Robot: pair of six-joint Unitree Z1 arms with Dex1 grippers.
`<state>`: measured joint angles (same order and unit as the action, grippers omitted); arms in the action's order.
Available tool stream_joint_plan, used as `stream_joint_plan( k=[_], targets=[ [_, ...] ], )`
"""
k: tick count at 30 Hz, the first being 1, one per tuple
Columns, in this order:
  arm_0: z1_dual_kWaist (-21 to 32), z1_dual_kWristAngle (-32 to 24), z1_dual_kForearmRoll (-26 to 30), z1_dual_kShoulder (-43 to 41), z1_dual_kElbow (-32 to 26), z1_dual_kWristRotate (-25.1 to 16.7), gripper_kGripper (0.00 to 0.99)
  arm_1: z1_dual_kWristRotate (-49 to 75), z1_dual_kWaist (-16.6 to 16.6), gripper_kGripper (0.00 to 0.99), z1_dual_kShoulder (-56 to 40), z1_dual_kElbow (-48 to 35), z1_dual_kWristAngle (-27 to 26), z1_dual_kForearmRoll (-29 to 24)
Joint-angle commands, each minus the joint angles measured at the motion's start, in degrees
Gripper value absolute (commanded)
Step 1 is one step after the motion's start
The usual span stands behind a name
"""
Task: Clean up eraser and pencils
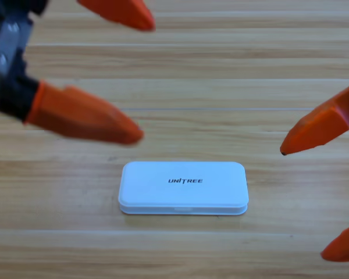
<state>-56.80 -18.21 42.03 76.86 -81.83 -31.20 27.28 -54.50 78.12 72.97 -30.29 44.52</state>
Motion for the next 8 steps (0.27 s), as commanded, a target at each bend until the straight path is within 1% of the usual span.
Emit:
stream_joint_plan(
  k=[1,8],
  targets=[
    [-5.5,-0.4,-0.8,4.8,1.9,2.0,0.990,-0.4,-1.5,0.990,0.0,-1.6,-0.7,-0.9],
    [-5.7,0.2,-1.2,5.5,2.9,2.3,0.990,-0.4,-1.5,0.990,0.1,-1.7,-0.7,-0.9]
  ],
)
